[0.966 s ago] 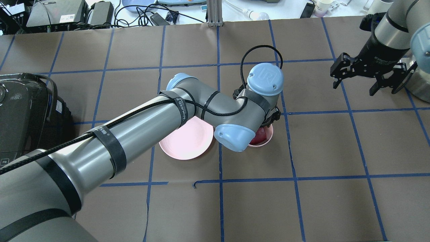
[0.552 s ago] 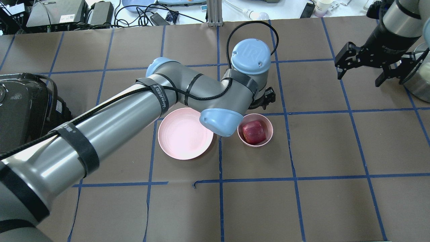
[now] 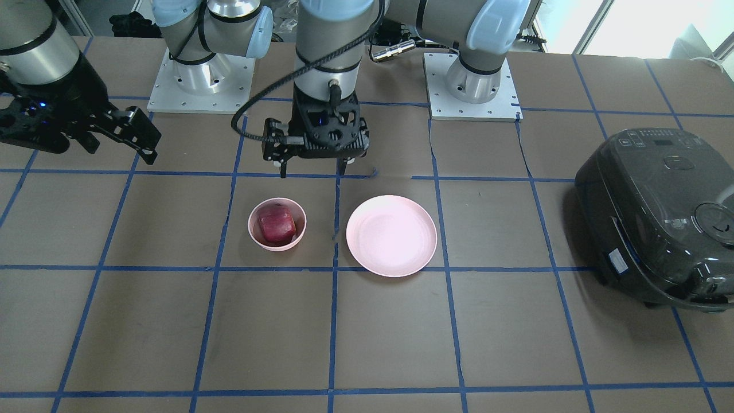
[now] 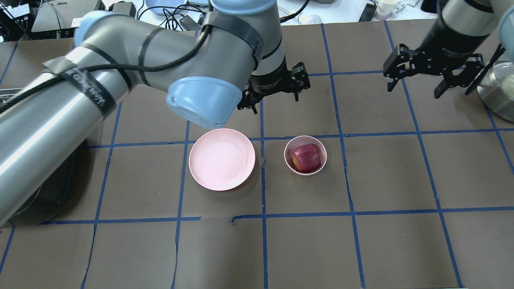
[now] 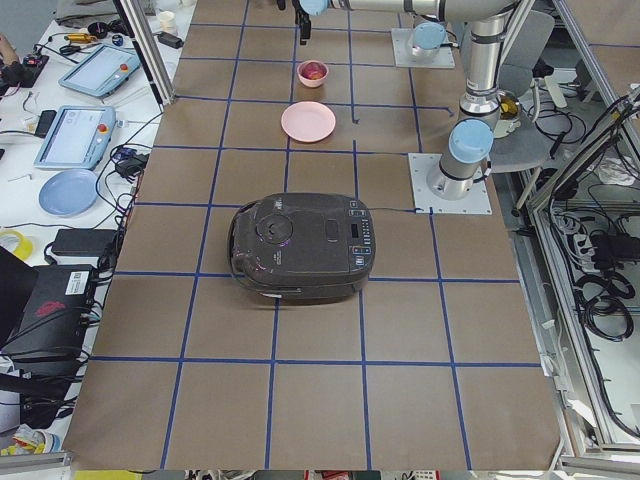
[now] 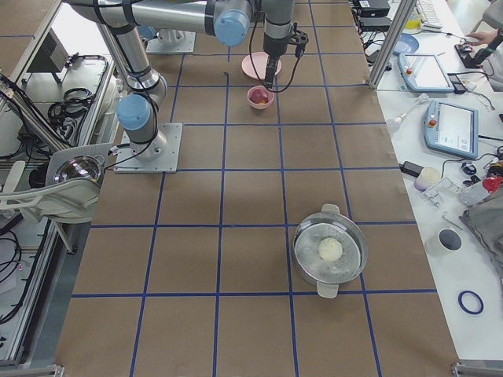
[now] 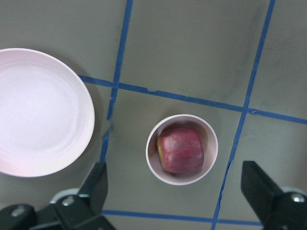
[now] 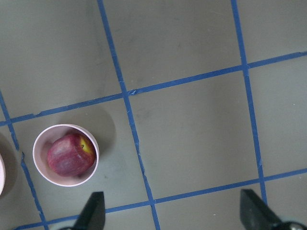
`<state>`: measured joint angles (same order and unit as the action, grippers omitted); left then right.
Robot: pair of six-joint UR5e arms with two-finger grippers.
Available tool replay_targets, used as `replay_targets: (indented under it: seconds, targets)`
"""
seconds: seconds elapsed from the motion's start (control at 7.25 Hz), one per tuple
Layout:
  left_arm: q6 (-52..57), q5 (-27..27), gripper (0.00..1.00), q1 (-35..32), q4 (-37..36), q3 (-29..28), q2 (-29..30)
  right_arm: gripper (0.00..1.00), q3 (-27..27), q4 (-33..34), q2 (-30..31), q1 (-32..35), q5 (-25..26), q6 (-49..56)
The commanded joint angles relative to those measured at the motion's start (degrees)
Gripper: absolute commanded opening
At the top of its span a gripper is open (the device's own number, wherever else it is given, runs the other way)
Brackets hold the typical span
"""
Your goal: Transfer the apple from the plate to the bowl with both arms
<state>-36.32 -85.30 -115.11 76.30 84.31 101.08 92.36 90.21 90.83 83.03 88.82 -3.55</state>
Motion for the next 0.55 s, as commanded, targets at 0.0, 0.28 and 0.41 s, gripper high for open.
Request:
replay_targets:
  seconds: [0.0, 0.28, 0.41]
  targets:
    - [3.0, -0.2, 1.0, 0.7, 10.0, -0.4, -7.6, 1.0, -0.5, -0.2, 0.5, 3.3, 0.0, -0.1]
    - [10.1, -3.2, 1.0, 2.3, 10.5, 1.8, -9.9, 1.0, -0.4, -0.4, 0.7, 3.5, 0.0, -0.1]
    - [12.7, -6.5, 1.0, 4.7, 12.5, 1.9, -11.0, 1.0, -0.5, -0.3, 0.7, 3.5, -0.1, -0.1]
